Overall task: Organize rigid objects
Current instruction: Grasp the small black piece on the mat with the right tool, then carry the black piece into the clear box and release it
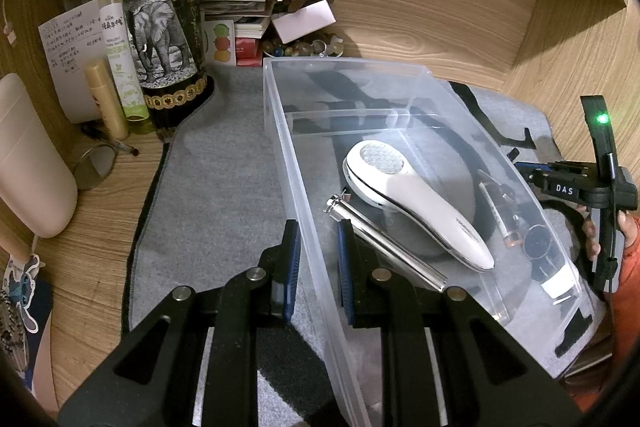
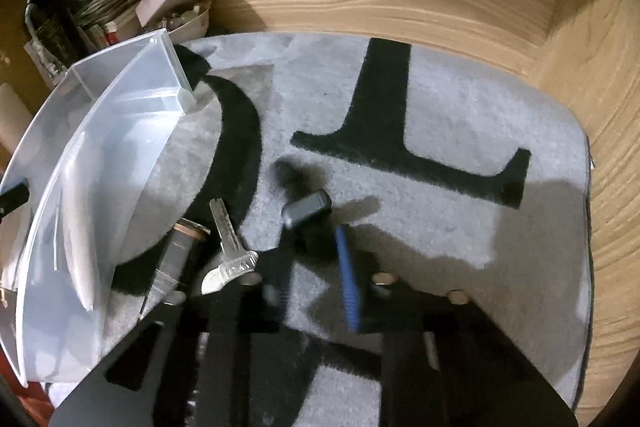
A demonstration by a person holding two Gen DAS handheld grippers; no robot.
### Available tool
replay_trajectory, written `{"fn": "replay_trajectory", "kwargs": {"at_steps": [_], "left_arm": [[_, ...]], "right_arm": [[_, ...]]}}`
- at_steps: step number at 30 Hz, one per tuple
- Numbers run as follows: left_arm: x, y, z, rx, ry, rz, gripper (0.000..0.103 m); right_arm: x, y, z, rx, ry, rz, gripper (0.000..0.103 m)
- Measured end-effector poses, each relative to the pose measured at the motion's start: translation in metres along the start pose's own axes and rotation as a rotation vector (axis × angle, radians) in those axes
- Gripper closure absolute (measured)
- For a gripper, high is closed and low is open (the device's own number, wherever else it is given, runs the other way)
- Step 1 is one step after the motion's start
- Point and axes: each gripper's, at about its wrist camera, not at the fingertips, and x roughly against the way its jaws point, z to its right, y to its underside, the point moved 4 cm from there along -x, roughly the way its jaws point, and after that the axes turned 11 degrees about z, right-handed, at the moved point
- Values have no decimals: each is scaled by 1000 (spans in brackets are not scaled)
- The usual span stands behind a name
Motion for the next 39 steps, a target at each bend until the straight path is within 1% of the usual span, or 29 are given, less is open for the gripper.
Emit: {"fn": "replay_trajectory", "kwargs": {"at_steps": [2,7,15,21,26,29,33,36,39], "left_arm": [[0,0,1,0,-1,0,85],[0,0,1,2,-2,0,85],[0,-1,2,6,1,0,85],[0,-1,2,5,0,1,85],[-1,-1,3,4,-1,1,85],[-1,-2,5,4,1,2,85],[-2,-2,6,5,5,2,85],[-1,-2,5,4,7,3,85],[-1,-1,4,6,12,5,85]], "right_arm": [[4,-1,0,-11,-11,19,89],[15,-5,-5,13,10,68,90],[45,-31,-22,42,2,177,90],[74,-55,-49,78,-43,271,90],[89,-70,-78,122,-104,324,89],[90,-75,-98,155,-135,334,89],[83,-77,-118,185,-167,321,89],[70,-75,-131,209,-176,285,89],[50,-70,-140,217,-180,220,89]]}}
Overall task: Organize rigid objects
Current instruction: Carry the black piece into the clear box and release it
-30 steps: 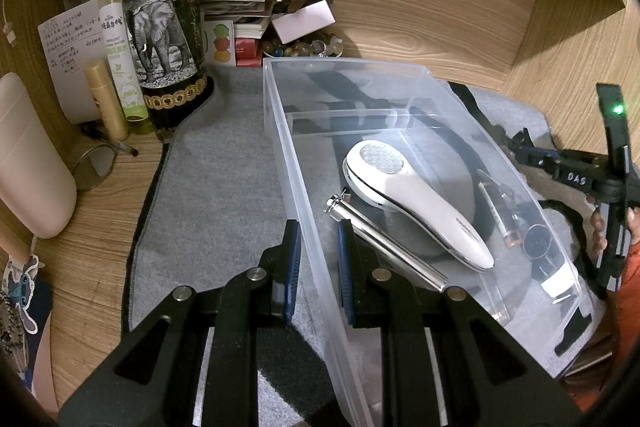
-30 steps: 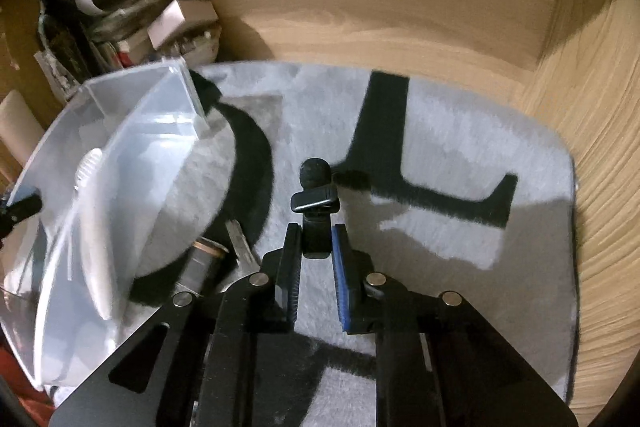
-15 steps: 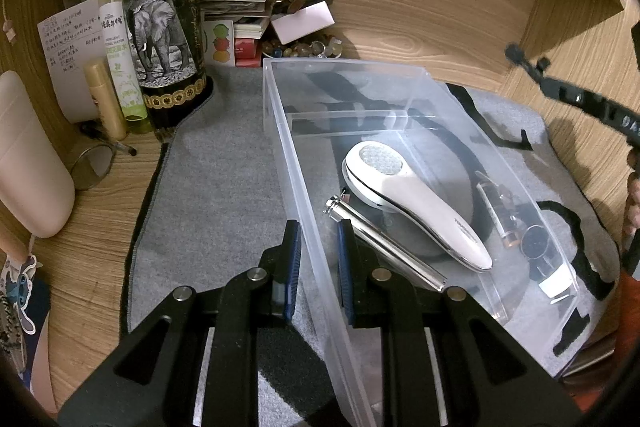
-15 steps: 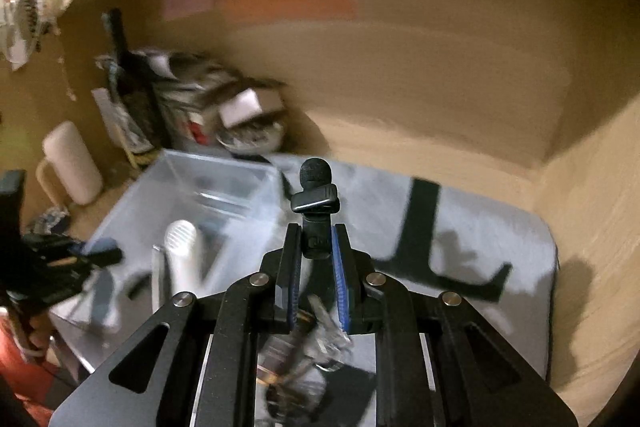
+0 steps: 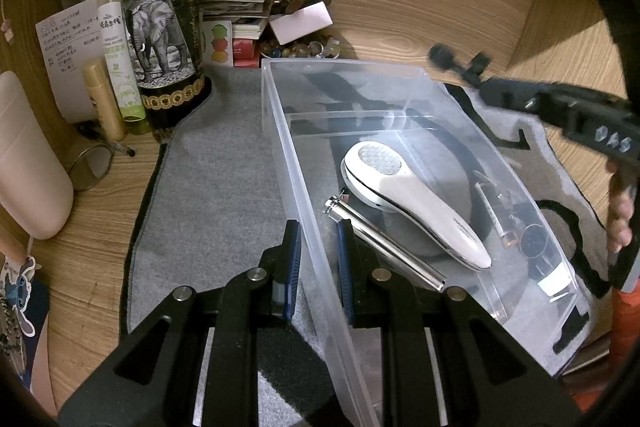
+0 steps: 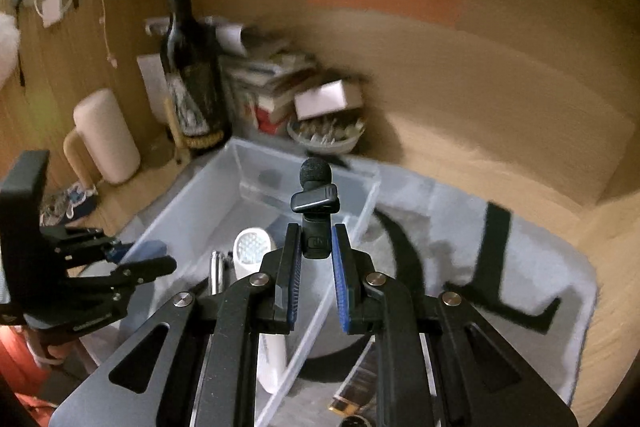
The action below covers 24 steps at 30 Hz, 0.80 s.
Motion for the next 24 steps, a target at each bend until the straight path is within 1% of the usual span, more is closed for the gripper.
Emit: {"fn": "replay_trajectory", "kwargs": {"at_steps": [5,13,20,22,24], "left_arm": [[1,0,-1,4,8,2,85],[1,1,-4,3,16,5,85],[1,1,-4,3,18,6,85],[1,1,-4,2,18,6,85],[1,1,-4,2,18,5,85]], "right_arm": [[-24,13,-12,14,-15,-79,90],[-44,30,-22,58,-16,-174,89],[-45,32,-25,64,-18,-194,89],[-44,31,-26,59,-24,-194,86],[-40,29,-26,55,-27,-183,76]]}}
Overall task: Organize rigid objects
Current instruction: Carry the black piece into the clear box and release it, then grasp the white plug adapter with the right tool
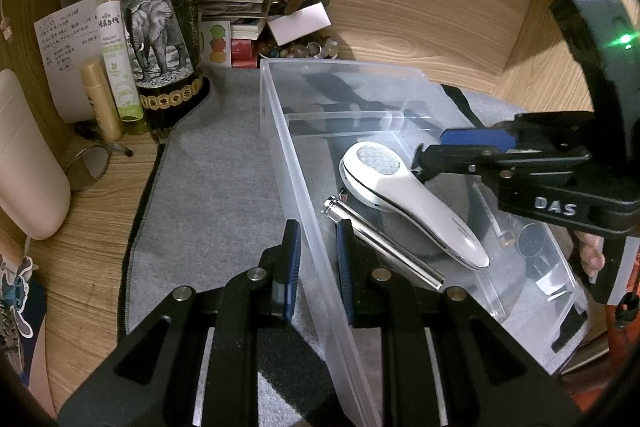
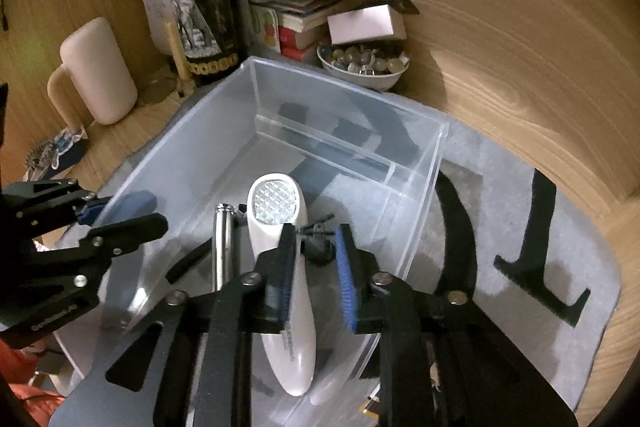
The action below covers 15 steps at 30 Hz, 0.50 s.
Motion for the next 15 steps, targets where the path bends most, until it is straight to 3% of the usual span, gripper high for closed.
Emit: {"fn": "replay_trajectory", "kwargs": {"at_steps": [8,15], "left_arm": [[0,0,0,0,0,0,85],[0,0,0,1,-1,1,85]], "right_arm": [[32,-13,3,-6,33,107,43],[70,-12,21,-39,111,198,25]]}}
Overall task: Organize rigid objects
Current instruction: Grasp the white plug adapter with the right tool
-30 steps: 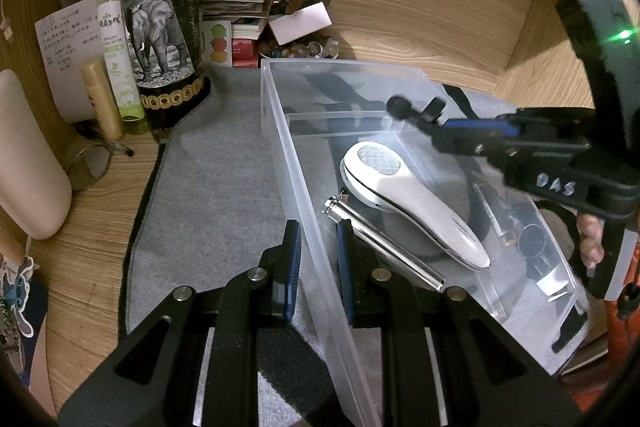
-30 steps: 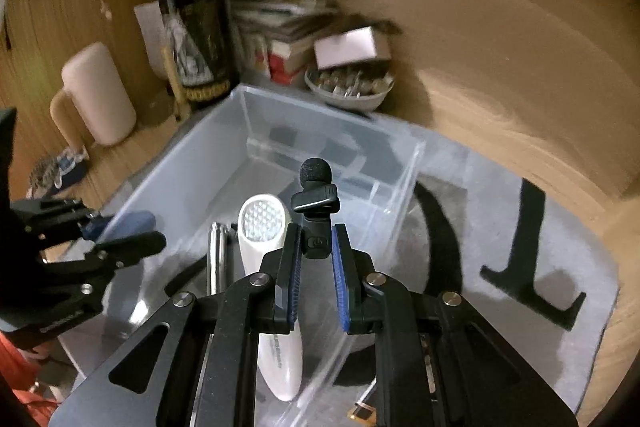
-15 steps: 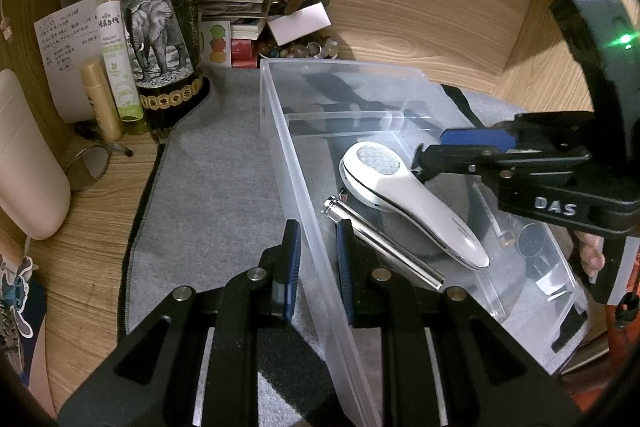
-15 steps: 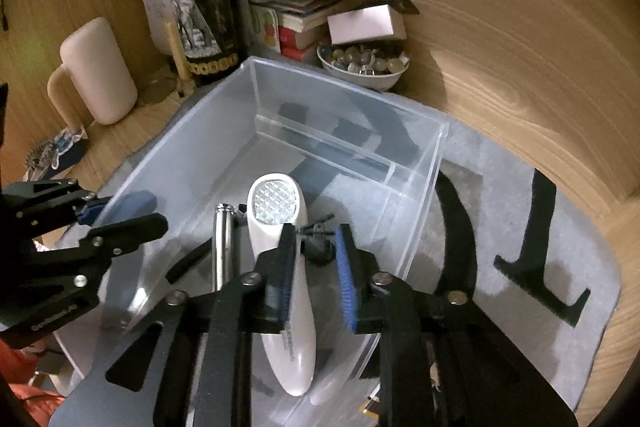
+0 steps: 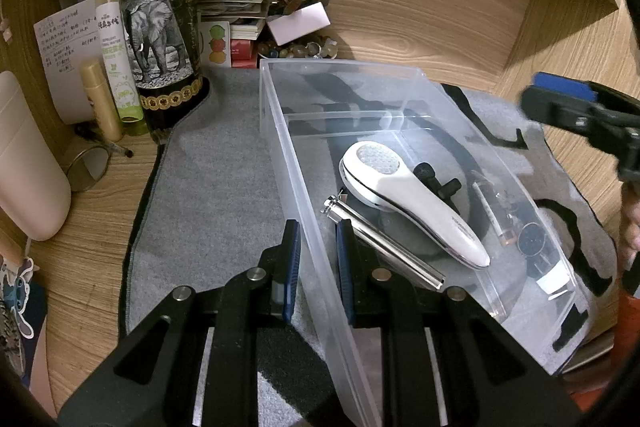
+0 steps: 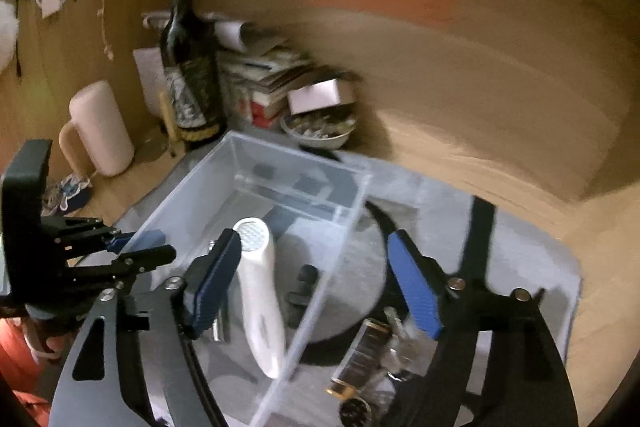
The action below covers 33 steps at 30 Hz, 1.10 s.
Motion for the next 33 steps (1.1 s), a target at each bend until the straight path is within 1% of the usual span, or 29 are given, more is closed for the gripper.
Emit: {"fn": "replay_trajectory", "kwargs": {"at_steps": [2,4,7,12,16,19,22,27,28,30,31,33], "left_arm": [[0,0,0,0,-1,0,85],[0,0,0,-1,0,0,85],[0,0,0,-1,-1,0,85],[0,0,0,-2,-1,0,85],[1,-1,-1,-10,-2,-4,85],[1,0,-1,-11,-3,-4,85],[1,0,-2,-10,-2,-3,85],[1,1,0,-10,0,-2,85],[1,1,0,-9,0,-2,85],[1,1,0,-10,-1,-3,85],[1,2,0,-11,-1,-3,85],[1,2,0,-11,-2,-2,85]], "right_arm": [[13,2,10,-9,32,21,21],[23,6,18,-19,57,25,21],[33,18,30,-37,93,14,21],[42,53,43,-92,140,-30,21],[42,86,49,-170,147,-88,21],[43,108,49,-226,128,-139,21],[46,125,47,-272,111,-167,21],[47,148,47,-318,108,-204,22],[47,150,47,-323,106,-207,24],[47,154,47,-334,106,-206,36],[47,156,47,-340,96,-208,38],[48,156,48,-340,95,-199,53]]}}
